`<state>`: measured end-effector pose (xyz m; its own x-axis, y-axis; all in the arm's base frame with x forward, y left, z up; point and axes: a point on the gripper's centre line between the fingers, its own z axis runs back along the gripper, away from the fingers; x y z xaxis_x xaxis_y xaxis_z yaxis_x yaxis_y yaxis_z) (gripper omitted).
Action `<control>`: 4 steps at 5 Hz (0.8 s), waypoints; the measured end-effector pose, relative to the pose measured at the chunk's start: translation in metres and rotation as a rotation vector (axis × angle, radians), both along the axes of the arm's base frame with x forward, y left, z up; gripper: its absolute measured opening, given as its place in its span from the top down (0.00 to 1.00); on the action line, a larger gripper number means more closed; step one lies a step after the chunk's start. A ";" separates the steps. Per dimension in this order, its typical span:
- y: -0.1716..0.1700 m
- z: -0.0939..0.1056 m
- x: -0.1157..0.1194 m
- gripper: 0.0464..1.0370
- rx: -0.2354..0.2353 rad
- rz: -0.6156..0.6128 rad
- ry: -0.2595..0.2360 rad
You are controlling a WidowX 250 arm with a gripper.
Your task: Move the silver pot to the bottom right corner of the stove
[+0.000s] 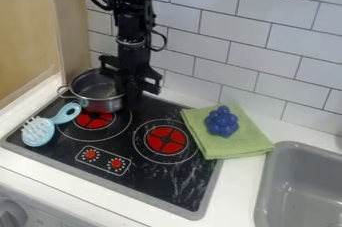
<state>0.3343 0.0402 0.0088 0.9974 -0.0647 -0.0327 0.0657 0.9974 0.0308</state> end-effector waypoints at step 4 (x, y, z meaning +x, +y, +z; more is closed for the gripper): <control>-0.014 0.059 -0.010 0.99 0.016 -0.056 -0.103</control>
<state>0.3248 0.0259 0.0677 0.9904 -0.1205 0.0683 0.1168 0.9916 0.0564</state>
